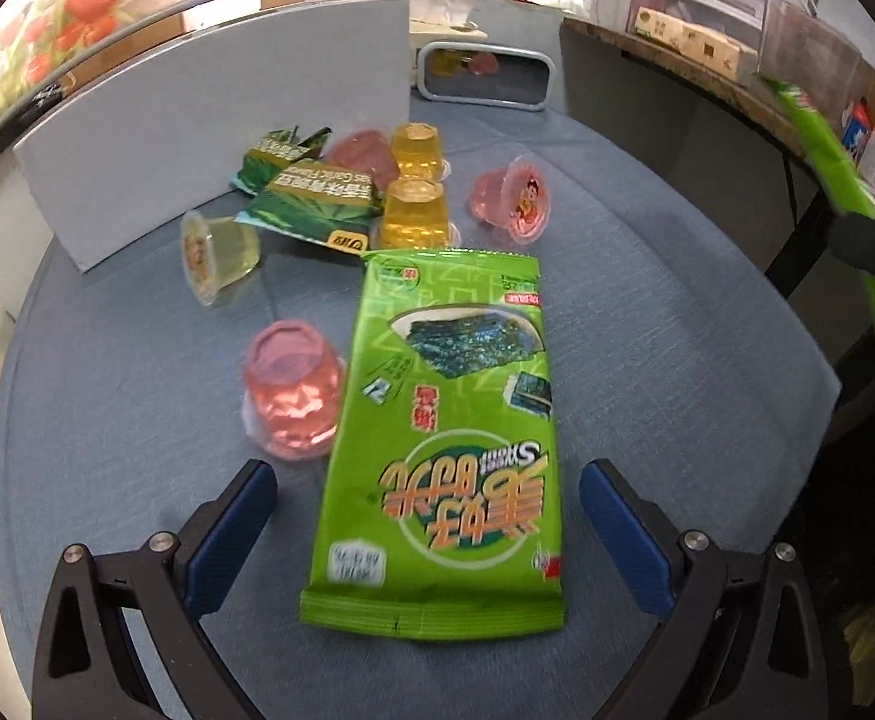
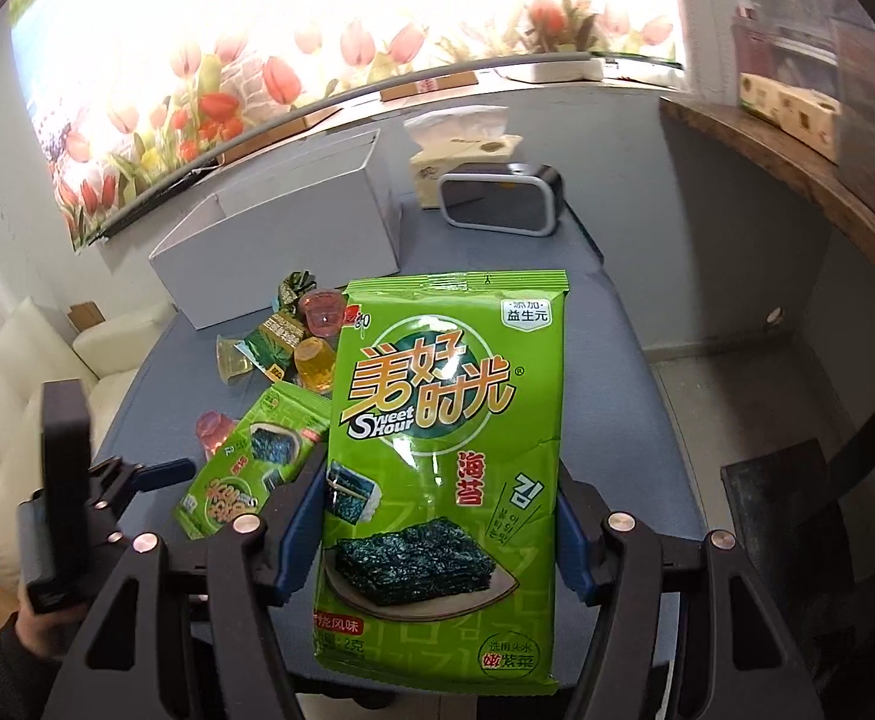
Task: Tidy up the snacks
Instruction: 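Grasp the large Sweet Hour seaweed packet with the right tool while the left grasps another packet, then lift both packets into the white box and open both tools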
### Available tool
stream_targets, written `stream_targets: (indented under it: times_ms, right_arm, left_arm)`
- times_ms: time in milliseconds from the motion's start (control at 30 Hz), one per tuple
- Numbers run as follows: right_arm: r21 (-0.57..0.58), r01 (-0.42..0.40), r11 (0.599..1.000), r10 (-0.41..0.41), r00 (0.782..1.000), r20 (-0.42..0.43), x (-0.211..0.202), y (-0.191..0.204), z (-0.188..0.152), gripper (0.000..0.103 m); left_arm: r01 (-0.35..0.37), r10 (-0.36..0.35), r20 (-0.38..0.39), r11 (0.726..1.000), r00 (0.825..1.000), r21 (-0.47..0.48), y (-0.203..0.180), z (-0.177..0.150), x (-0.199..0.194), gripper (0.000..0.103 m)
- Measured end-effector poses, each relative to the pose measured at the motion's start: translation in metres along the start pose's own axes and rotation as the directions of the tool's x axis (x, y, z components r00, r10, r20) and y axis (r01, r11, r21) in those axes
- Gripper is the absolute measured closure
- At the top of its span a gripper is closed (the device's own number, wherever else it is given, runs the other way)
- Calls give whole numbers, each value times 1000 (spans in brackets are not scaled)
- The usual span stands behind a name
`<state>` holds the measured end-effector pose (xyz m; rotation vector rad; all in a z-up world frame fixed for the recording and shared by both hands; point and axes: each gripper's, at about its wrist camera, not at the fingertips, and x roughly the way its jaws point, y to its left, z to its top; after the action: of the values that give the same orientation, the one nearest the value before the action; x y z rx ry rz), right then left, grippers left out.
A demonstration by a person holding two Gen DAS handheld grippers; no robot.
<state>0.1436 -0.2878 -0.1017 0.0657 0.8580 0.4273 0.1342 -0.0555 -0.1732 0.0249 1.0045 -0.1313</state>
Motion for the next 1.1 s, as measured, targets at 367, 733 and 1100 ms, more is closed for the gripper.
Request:
stream_targets:
  times_ms: [367,733,1100]
  right_arm:
    - [7,-22,1000,22,1000,8,-7,-4,-4,34]
    - [-89,-101,991,102,995,17,1,35,20,34]
    - [-170,-250,953,259,965,33,81,99,148,34]
  left_arm:
    - [57,-56,18,996,998,-62,14,9,-5,29]
    - [52,-22,185,986,982,-161,42,29,-81,29]
    - [65,78,371,932,925,-358,149,136,-125,29]
